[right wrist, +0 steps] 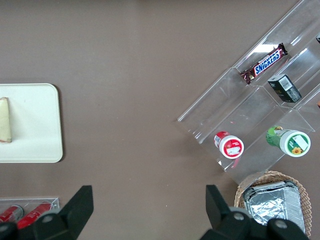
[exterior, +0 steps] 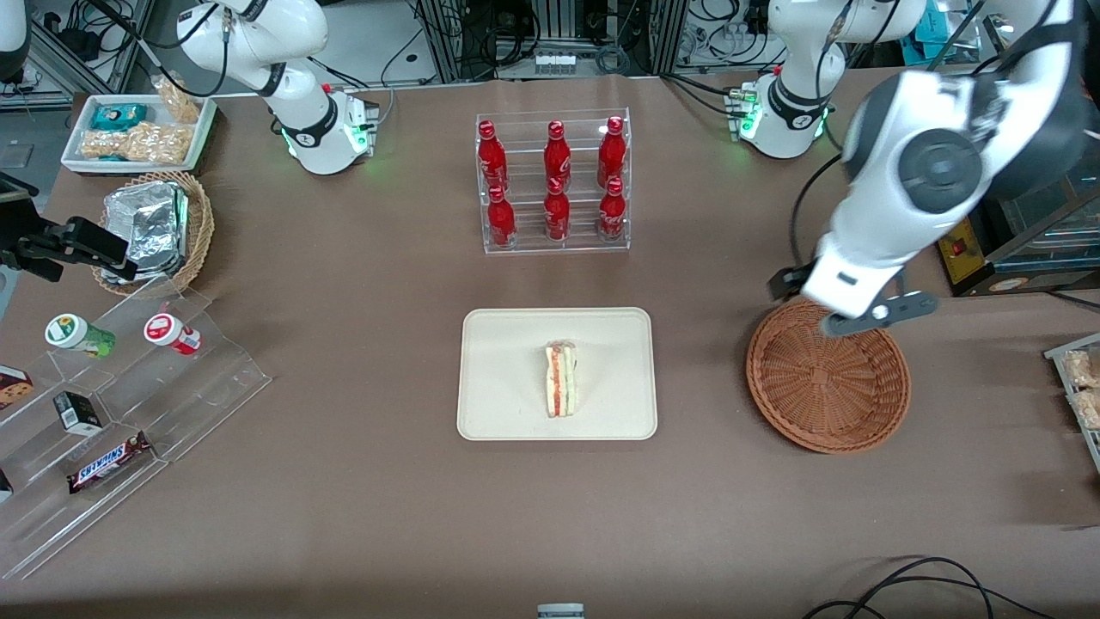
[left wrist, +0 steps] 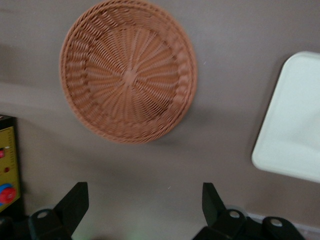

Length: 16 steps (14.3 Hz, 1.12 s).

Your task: Place sandwich from basket to tray

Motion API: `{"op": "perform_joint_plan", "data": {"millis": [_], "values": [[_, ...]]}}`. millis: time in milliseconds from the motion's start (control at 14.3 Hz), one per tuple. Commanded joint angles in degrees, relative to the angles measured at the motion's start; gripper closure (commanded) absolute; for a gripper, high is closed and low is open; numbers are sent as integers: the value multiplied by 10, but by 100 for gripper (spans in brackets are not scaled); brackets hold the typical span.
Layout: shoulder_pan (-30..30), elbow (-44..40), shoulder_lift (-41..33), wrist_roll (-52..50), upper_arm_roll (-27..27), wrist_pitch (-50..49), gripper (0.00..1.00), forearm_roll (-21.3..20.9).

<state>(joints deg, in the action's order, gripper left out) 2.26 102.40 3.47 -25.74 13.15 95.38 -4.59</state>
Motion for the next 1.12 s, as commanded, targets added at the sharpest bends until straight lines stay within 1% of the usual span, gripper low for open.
{"op": "perform_joint_plan", "data": {"millis": [0,70,210,350,490,560,630,1050], "values": [[-46,23,-57,83,5,-42,0,17],[-61,18,-61,110,5,-57,0,21],[-67,6,-66,160,-4,-61,0,27],[-56,-16,-65,223,-47,-60,0,26],[-17,-46,-60,270,-102,-59,0,26],[3,-62,-57,276,-131,-58,0,27],[8,-71,-53,276,-138,-57,0,27],[10,-113,-17,267,-139,-47,0,31]]}}
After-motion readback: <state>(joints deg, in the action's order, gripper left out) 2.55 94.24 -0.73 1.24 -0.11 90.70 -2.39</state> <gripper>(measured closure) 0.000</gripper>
